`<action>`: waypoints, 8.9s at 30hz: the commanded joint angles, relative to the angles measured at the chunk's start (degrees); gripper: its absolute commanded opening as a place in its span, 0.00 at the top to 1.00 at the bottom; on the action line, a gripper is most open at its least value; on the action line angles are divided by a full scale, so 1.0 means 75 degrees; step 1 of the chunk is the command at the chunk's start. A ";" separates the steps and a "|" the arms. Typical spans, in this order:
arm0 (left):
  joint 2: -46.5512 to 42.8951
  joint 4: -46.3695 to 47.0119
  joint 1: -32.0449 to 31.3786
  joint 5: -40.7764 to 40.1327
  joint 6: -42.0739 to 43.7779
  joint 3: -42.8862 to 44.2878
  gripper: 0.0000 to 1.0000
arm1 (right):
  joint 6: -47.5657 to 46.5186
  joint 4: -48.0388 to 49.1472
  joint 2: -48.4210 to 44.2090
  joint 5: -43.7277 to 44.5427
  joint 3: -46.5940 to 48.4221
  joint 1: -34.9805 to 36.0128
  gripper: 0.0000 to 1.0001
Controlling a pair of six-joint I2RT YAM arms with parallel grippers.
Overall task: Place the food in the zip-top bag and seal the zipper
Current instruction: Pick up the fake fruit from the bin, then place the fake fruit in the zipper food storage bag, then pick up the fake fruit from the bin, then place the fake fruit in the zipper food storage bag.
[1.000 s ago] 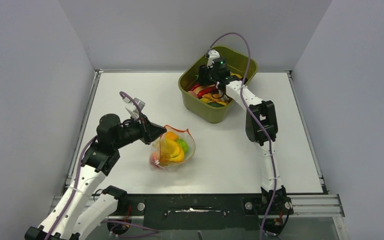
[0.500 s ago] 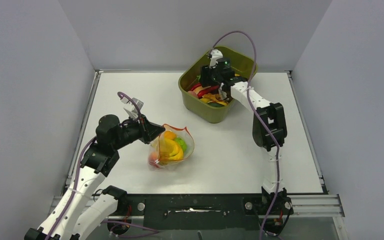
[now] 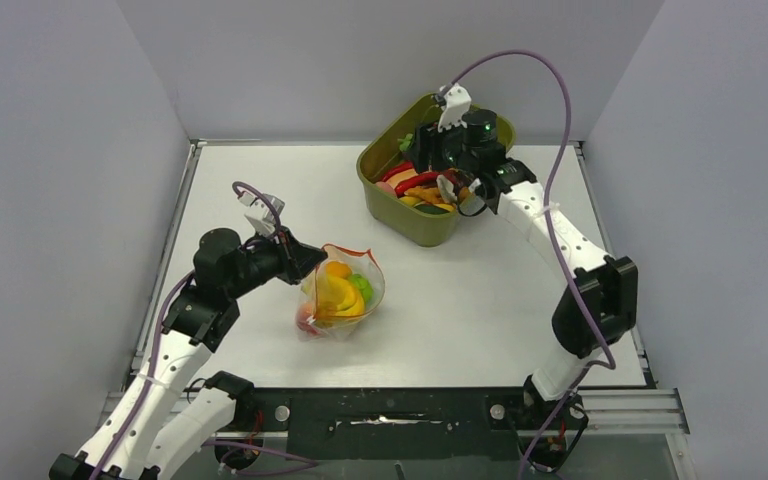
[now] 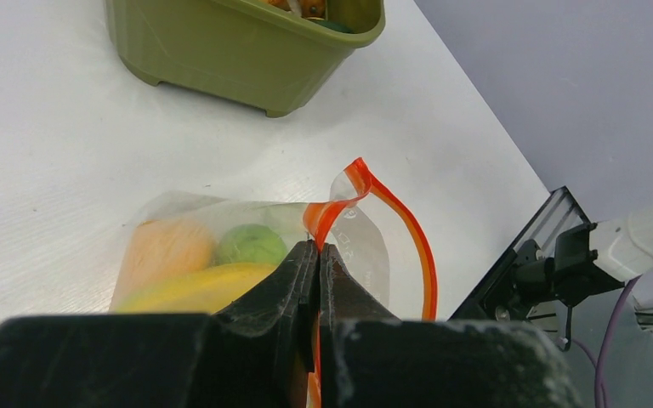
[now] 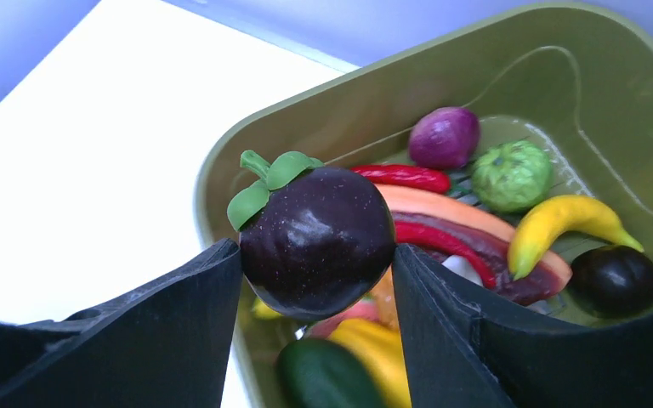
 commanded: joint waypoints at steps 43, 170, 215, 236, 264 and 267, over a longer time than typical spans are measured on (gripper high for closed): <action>0.0178 0.0342 0.0068 0.0000 -0.0343 0.0432 1.00 | -0.2163 -0.1249 -0.2298 0.0124 -0.2504 0.4576 0.53; 0.0535 0.0244 0.0076 0.0109 0.0453 0.0220 1.00 | -0.3241 -0.0432 0.4868 0.2340 0.4867 -0.0618 0.26; 0.0398 0.0268 0.0068 0.0106 0.0146 0.0086 1.00 | -0.2525 0.0445 0.4580 0.0929 0.4040 -0.1112 0.45; 0.0185 0.0135 0.0074 -0.0069 0.0148 0.0056 1.00 | -0.1198 -0.0195 0.1300 0.0321 0.0878 -0.1092 0.54; 0.0153 0.0537 0.0064 0.0073 -0.0034 -0.0093 1.00 | 0.0122 0.0663 -0.3894 -0.5716 -0.3757 0.0905 0.52; 0.0162 0.0568 0.0068 0.0091 -0.0068 -0.0104 1.00 | 0.0274 0.0835 -0.3885 -0.5683 -0.3887 0.1217 0.52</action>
